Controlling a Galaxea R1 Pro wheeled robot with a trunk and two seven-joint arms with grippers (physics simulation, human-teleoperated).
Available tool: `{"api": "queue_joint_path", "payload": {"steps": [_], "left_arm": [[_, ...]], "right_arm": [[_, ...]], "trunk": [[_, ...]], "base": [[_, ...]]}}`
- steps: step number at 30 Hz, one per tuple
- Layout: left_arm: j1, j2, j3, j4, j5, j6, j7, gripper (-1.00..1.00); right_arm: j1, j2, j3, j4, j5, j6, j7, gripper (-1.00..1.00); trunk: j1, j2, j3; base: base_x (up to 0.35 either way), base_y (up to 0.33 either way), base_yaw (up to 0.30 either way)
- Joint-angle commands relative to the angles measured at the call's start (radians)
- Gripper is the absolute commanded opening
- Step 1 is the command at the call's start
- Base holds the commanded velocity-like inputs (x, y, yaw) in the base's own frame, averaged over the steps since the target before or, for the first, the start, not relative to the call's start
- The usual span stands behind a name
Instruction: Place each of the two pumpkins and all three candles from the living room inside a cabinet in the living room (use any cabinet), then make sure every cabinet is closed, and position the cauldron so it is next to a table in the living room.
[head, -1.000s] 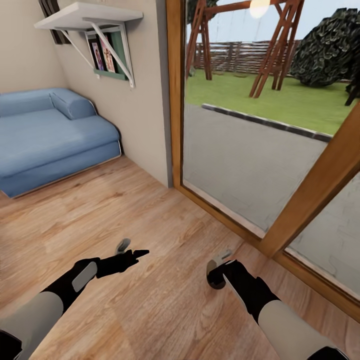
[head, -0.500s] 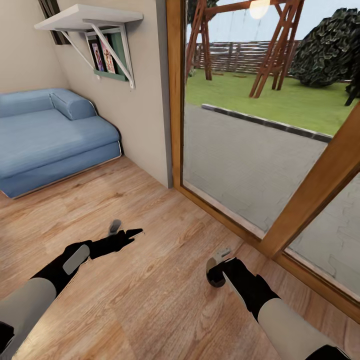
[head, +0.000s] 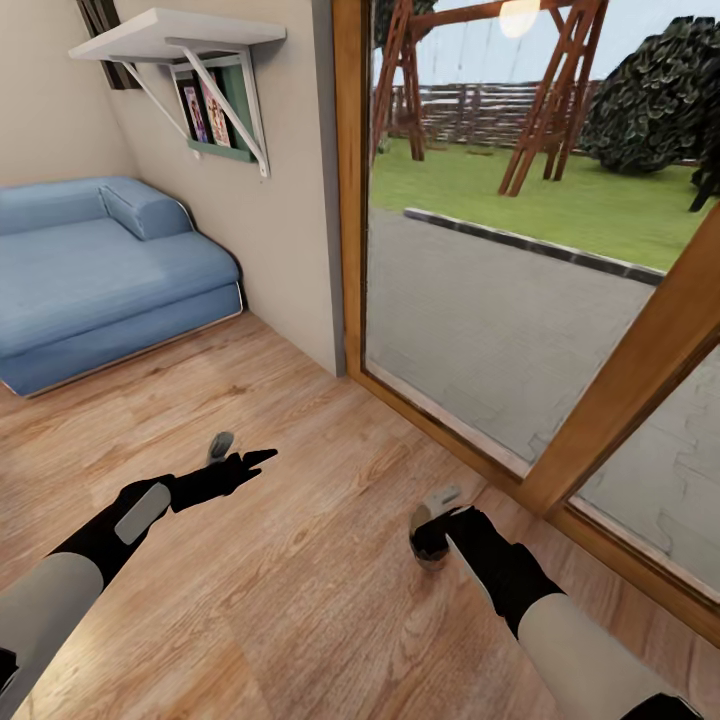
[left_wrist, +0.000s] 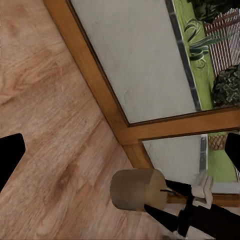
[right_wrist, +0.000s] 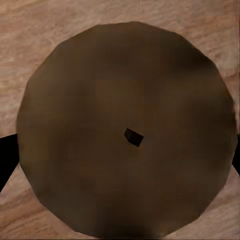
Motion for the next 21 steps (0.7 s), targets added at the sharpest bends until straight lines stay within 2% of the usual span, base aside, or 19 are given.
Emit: {"api": "queue_joint_path", "payload": {"steps": [1, 3, 7, 21], "left_arm": [[0.0, 0.0, 0.0, 0.0, 0.0, 0.0, 0.0, 1.0], [0.0, 0.0, 0.0, 0.0, 0.0, 0.0, 0.001, 1.0], [0.0, -0.002, -0.001, 0.001, -0.002, 0.001, 0.003, 1.0], [0.001, -0.002, -0.001, -0.002, 0.0, -0.005, 0.001, 1.0]], "right_arm": [[0.001, 0.0, 0.0, -0.115, -0.006, 0.014, 0.001, -1.0], [0.003, -0.001, 0.0, -0.161, -0.021, 0.05, 0.002, -1.0], [0.004, -0.001, 0.001, -0.188, -0.049, 0.076, 0.003, -1.0], [0.005, 0.004, 0.002, -0.19, -0.052, 0.077, 0.003, -1.0]], "trunk": [[0.0, 0.0, 0.0], [0.0, 0.0, 0.0], [0.0, 0.0, 0.0], [0.0, 0.0, 0.0]], "base": [[0.0, 0.0, 0.0], [0.0, 0.0, 0.0], [0.0, 0.0, 0.0], [0.0, 0.0, 0.0]]}}
